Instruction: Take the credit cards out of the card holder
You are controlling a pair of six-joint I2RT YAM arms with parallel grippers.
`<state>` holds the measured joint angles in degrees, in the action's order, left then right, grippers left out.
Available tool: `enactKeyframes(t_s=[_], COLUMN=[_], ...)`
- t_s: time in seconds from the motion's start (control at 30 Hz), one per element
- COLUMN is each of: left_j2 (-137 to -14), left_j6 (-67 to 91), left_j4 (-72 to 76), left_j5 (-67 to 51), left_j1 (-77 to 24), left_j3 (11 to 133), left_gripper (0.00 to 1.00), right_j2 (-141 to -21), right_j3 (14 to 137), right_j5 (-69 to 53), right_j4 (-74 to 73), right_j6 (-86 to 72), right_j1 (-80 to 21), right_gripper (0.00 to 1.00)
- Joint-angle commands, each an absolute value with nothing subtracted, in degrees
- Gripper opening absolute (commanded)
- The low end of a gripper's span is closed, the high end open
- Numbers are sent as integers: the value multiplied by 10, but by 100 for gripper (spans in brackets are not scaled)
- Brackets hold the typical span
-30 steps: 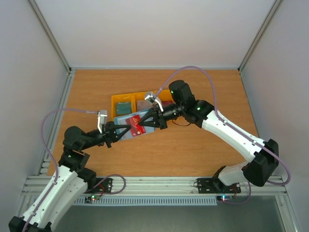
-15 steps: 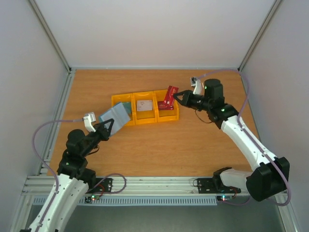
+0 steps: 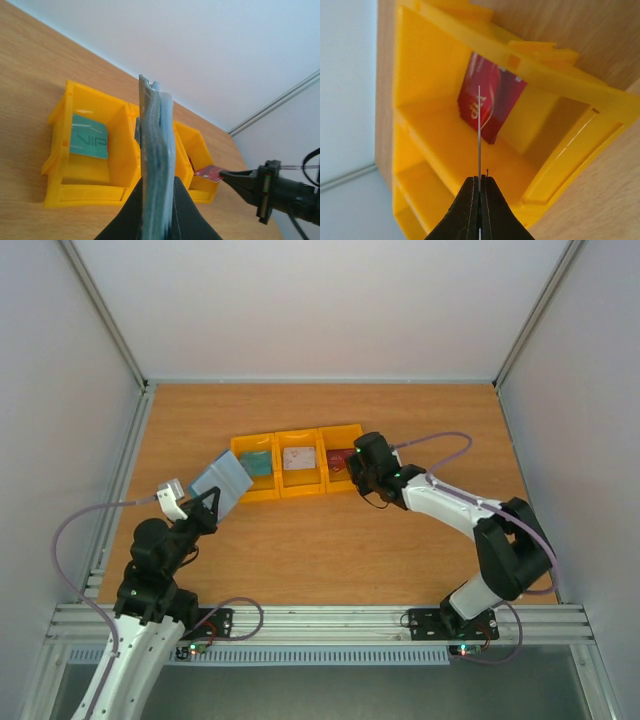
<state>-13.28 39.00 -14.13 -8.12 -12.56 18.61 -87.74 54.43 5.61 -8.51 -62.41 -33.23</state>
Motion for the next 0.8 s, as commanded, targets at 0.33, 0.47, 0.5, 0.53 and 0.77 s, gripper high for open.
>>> enactKeyframes(t_s=[0.33, 0.47, 0.5, 0.53, 0.77], left_j2=[-112, -113, -114, -115, -123], left_j6=[378, 378, 379, 380, 383], left_j4=[-83, -83, -85, -86, -84], left_j5=[-84, -82, -83, -83, -86], left_j1=[-122, -122, -122, -122, -122], left_j3=[182, 181, 182, 182, 181], left_gripper=[0, 0, 0, 0, 0], right_j2=[-982, -1007, -1014, -1020, -1049], right_j3=[615, 637, 642, 646, 655], right_j5=[203, 193, 191, 190, 174], right_j4=[-90, -85, -84, -82, -73], right_j6=[-746, -755, -758, -762, -787], right_j1=[-352, -353, -352, -352, -352], right_gripper=[1, 1, 1, 1, 1])
